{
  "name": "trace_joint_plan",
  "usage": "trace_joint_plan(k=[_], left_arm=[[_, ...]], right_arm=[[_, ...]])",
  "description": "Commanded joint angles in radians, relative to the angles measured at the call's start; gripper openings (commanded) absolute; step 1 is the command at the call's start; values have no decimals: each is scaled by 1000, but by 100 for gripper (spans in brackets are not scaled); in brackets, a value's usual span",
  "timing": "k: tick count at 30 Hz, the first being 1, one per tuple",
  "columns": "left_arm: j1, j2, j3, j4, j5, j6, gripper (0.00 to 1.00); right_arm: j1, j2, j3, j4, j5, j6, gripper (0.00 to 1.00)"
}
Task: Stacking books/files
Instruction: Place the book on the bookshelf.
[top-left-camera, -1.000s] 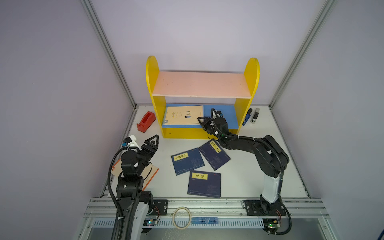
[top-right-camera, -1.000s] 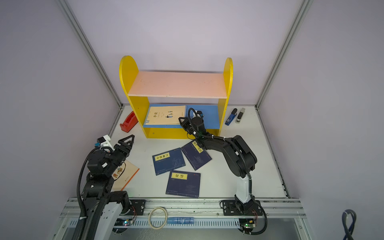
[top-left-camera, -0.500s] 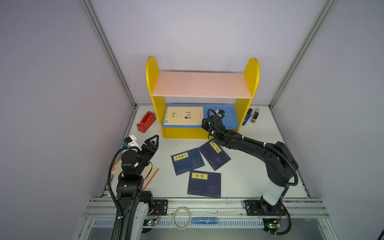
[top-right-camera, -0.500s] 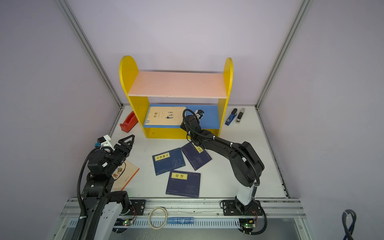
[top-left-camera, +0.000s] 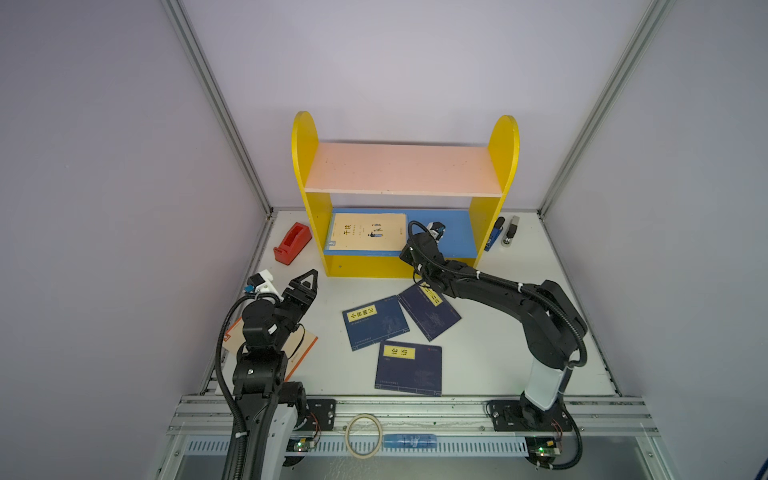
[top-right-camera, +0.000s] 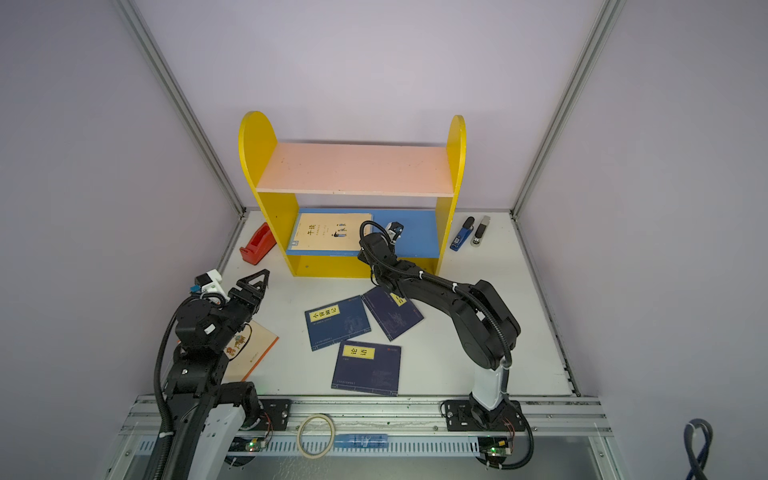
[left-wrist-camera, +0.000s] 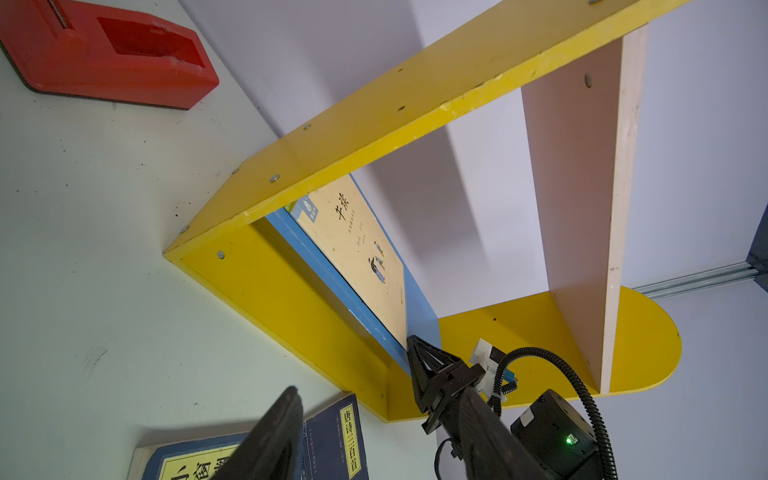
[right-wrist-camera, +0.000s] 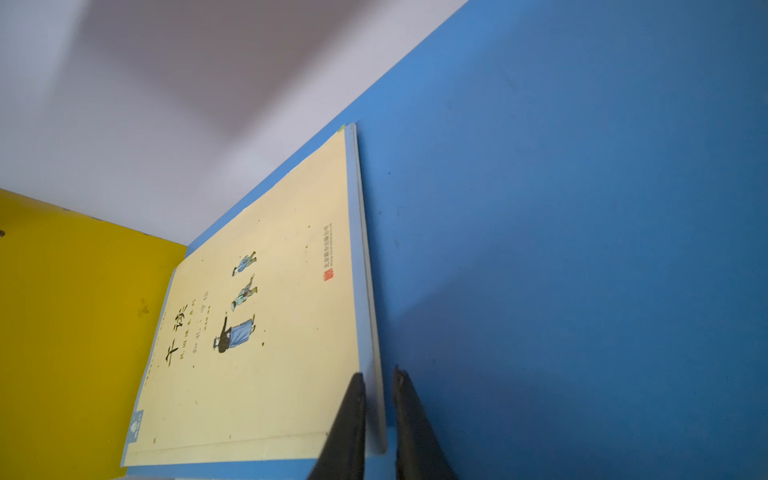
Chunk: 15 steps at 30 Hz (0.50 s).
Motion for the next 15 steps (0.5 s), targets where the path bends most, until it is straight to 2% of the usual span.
trace_joint_plan(k=[1, 15], left_arm=[[0, -4, 4, 16, 3, 11, 63], [0, 5, 1, 22, 0, 11, 63]], right_arm=[[2, 17, 29, -1, -6, -24, 17], [0, 54, 87, -43, 9, -51, 21]])
